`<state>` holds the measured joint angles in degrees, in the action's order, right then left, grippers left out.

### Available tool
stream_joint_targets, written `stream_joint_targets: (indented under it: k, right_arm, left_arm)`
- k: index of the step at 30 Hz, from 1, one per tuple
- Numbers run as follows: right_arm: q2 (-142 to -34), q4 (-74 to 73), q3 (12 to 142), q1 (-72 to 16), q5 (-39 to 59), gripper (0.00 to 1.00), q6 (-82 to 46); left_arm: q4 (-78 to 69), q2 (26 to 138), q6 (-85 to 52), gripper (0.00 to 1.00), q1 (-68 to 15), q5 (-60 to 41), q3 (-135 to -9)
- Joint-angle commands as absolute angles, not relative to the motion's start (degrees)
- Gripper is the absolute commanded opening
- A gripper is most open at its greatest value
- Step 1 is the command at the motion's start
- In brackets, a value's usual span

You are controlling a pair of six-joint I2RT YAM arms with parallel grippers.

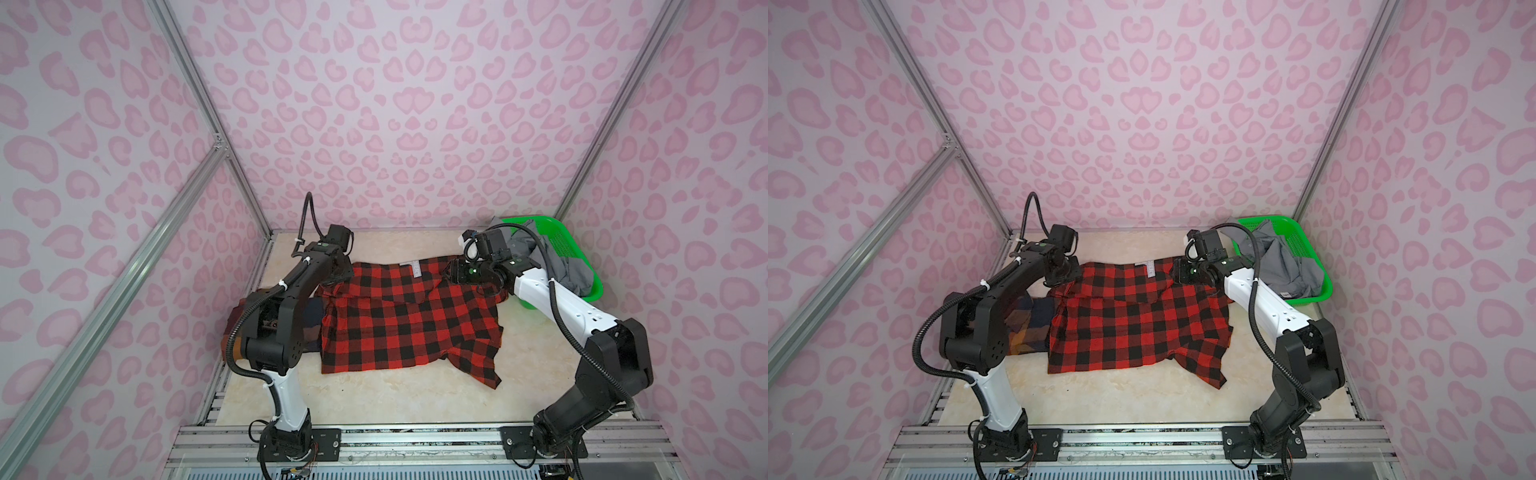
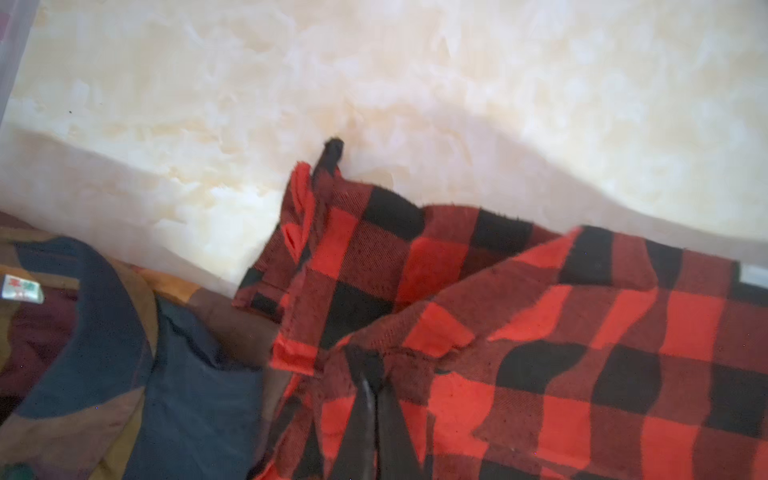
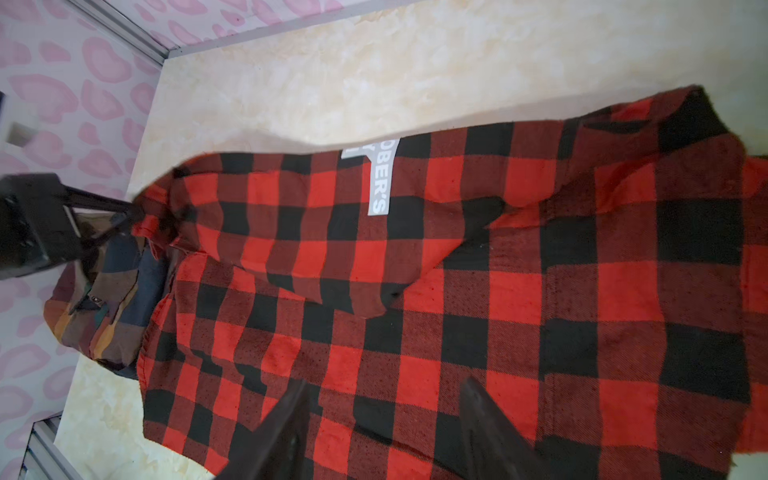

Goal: Fold and stack the long sleeve shirts

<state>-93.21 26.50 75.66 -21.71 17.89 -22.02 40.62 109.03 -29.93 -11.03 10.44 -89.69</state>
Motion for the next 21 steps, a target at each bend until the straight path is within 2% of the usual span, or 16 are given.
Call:
stream_joint_targets:
  k: [1,3,4,7,12,14,17,21]
  right_arm:
    - [-93.77,25.32,74.97,-21.45,14.90,0.58,-22.61]
    - [-94.26,25.32,74.29,-20.94,13.86,0.58,-23.22]
    - [-94.49,25.16,73.97,-20.56,13.82,0.58,-23.48]
    - [-94.74,24.23,72.29,-19.40,13.66,0.58,-24.49]
    - [-96.00,23.78,71.84,-18.86,15.13,0.58,-24.64]
    - [-96.62,23.58,72.15,-19.28,16.58,0.59,-24.40]
    - [-97.42,24.23,72.80,-20.88,14.82,0.59,-23.39]
    - [-97.56,24.30,72.55,-21.36,14.42,0.59,-23.09]
  left_arm:
    - [42.06,112.10,-28.84,0.09,-8.61,0.55,-94.17]
    - [42.86,113.73,-28.74,0.34,-7.47,-0.74,-95.73]
    - [43.35,114.29,-28.74,0.41,-6.91,-1.37,-96.40]
    - [43.19,114.11,-29.99,0.51,-5.18,-4.66,-95.50]
    - [43.29,113.04,-30.24,0.55,-3.59,-6.48,-93.96]
    - [43.29,113.11,-29.98,0.69,-3.50,-8.90,-93.94]
    - [42.48,111.80,-30.43,0.82,-3.75,-10.81,-92.66]
    - [42.96,110.35,-28.66,0.85,-4.11,-8.31,-91.40]
